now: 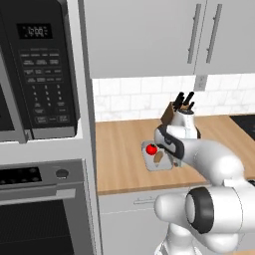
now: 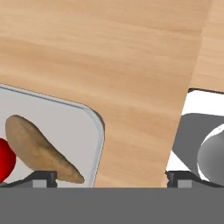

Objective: Take the meat container that has the steak and place it on the second highest rack of the freezer. Then take the vegetable container that has the sweet potato and tomato and place it on the highest rack of the freezer.

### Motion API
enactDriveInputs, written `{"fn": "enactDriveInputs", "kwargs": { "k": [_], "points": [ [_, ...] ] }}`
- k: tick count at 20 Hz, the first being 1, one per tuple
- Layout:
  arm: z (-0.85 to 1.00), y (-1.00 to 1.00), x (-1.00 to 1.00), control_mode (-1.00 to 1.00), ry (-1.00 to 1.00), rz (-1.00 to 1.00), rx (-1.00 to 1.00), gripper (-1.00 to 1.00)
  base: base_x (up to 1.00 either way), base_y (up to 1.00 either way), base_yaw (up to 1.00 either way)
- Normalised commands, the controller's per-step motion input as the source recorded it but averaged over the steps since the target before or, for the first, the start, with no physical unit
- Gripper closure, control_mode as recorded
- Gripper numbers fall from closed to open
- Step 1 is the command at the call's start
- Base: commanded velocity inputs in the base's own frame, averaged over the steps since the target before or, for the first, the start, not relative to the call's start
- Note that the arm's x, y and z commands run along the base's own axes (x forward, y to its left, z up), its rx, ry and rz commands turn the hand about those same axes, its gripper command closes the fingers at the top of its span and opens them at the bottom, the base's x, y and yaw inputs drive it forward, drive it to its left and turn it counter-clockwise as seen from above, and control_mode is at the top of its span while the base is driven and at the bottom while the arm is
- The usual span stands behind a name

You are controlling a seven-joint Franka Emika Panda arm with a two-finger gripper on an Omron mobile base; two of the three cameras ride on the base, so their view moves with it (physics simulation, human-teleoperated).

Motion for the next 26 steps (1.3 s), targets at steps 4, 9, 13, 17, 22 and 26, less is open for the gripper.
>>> {"fn": "enactDriveInputs", "kwargs": {
  "k": [4, 9, 13, 17, 22, 26],
  "points": [
    [-0.37, 0.03, 0.24, -1.00, 0.00, 0.00, 0.00, -1.00, 0.00, 0.00, 0.00],
    [-0.37, 0.05, 0.23, -1.00, 0.00, 0.00, 0.00, -1.00, 0.00, 0.00, 0.00],
    [-0.34, 0.01, 0.30, -1.00, 0.00, 0.00, 0.00, -1.00, 0.00, 0.00, 0.00],
    [-0.33, 0.00, 0.31, -1.00, 0.00, 0.00, 0.00, -1.00, 0.00, 0.00, 0.00],
    [-0.35, 0.00, 0.17, -1.00, 0.00, 0.00, 0.00, -1.00, 0.00, 0.00, 0.00],
    [-0.36, 0.00, 0.00, -1.00, 0.00, 0.00, 0.00, -1.00, 0.00, 0.00, 0.00]
  ]
}}
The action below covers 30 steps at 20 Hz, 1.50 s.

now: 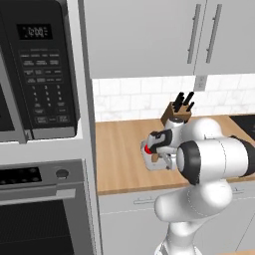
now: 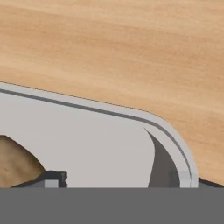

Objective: Take the meat container that has the steak and place it on the second highest rack of the freezer. Then take the vegetable container that has the sweet potato and tomato and place it on the highest rack of the freezer.

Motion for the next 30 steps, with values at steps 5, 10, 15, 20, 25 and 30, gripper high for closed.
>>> {"fn": "enactDriveInputs", "kwargs": {
  "k": [5, 10, 15, 20, 25, 30],
  "points": [
    [-0.26, 0.00, 0.00, -1.00, 0.00, 0.00, 0.00, -1.00, 0.00, 0.00, 0.00],
    [-0.22, 0.00, -0.01, -1.00, -0.01, 0.00, 0.00, -1.00, 0.00, 0.00, 0.00],
    [0.00, 0.00, 0.00, -1.00, 0.00, 0.00, 0.00, -1.00, 0.00, 0.00, 0.00],
    [0.00, 0.00, 0.00, -1.00, 0.00, 0.00, 0.00, 1.00, 0.00, 0.00, 0.00],
    [0.00, 0.00, 0.00, -1.00, 0.00, 0.00, 0.00, 1.00, 0.00, 0.00, 0.00],
    [0.00, 0.00, 0.00, -1.00, 0.00, 0.00, 0.00, 1.00, 0.00, 0.00, 0.00]
  ]
}}
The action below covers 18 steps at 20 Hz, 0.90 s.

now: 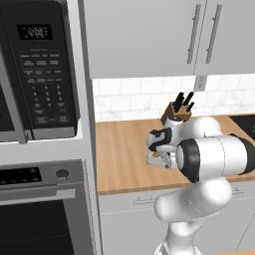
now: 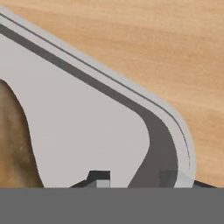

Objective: Take the meat container that has the steak and place it on the second highest rack of the freezer. Then take the vegetable container that has the sweet potato and tomato and place it on the highest rack of the freezer.

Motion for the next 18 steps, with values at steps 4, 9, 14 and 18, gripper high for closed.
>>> {"fn": "enactDriveInputs", "kwargs": {
  "k": [4, 9, 14, 18],
  "points": [
    [-0.01, 0.00, 0.00, -1.00, 0.01, 0.00, 0.00, 1.00, 0.00, 0.00, 0.00],
    [-0.02, 0.00, 0.00, -1.00, 0.04, 0.00, 0.00, 1.00, 0.00, 0.00, 0.00],
    [0.00, -0.17, -0.03, -1.00, 0.00, 0.05, 0.00, 1.00, 0.00, 0.00, 0.00],
    [0.00, -0.31, 0.00, -1.00, 0.00, 0.13, 0.00, 1.00, 0.00, 0.00, 0.00]
  ]
}}
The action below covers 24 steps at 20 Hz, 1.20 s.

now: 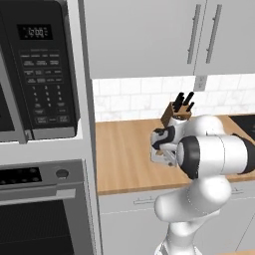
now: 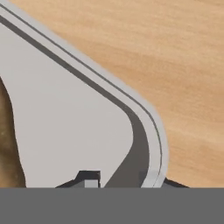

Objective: Take the meat container that has the steak and place it on the second highest rack of the freezer. Then take the vegetable container that has the sweet potato and tomato and place it on the highest rack of the freezer.

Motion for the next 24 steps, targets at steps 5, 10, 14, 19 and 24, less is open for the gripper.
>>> {"fn": "enactDriveInputs", "kwargs": {
  "k": [5, 10, 14, 19, 24],
  "points": [
    [0.00, -0.49, -0.02, -1.00, 0.00, 0.27, 0.00, 1.00, 0.00, 0.00, 0.00],
    [0.03, -0.32, -0.29, -1.00, 0.00, 0.21, 0.00, 1.00, 0.00, 0.00, 0.00],
    [0.29, -0.01, -0.46, -1.00, 0.00, 0.00, 0.00, 1.00, 0.00, 0.00, 0.00],
    [0.48, 0.00, -0.39, -1.00, 0.00, 0.00, 0.00, 1.00, 0.00, 0.00, 0.00],
    [0.59, 0.00, -0.36, -1.00, -0.02, 0.00, 0.00, 1.00, 0.00, 0.00, 0.00]
  ]
}}
